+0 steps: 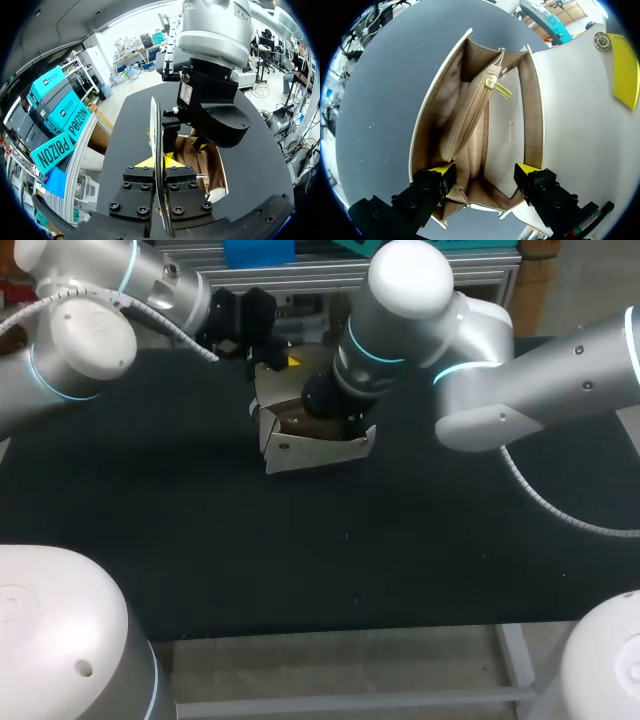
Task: Pick up the bag, open it, inspect its contents, close it, and place it on the opposite side
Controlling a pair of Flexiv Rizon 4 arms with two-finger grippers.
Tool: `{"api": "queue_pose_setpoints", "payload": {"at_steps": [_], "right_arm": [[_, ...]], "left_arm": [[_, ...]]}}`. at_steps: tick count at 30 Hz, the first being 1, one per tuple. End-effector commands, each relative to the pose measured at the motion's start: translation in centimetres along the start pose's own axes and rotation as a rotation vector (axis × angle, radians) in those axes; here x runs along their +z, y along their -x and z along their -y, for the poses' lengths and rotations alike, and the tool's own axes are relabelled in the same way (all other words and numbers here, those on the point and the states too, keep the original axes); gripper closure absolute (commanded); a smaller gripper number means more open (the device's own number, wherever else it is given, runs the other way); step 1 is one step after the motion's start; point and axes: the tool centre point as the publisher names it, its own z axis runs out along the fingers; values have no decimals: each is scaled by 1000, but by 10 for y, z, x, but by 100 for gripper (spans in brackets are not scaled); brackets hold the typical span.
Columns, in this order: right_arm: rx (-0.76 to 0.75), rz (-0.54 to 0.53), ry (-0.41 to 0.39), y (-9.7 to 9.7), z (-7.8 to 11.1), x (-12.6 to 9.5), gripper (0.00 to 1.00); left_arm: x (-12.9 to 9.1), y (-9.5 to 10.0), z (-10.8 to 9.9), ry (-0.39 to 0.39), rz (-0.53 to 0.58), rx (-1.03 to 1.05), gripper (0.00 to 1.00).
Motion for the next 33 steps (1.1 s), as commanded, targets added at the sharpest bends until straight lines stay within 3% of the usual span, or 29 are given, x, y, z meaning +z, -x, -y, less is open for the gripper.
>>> {"api": "queue_pose_setpoints", "payload": {"at_steps": [1,31,32,33], "right_arm": [[-1,-5,-5,-2,1,8,0],[-7,11,-9,2,1,4,0],[-8,13,-10,2,1,3,15],[-7,18,-11,3,1,2,56]], "left_arm": [[-3,0,2,-4,4,2,100],[-3,-1,-1,-1,8,4,100],[-3,-1,-1,0,8,4,100],[-3,-1,-1,0,7,5,100]]}}
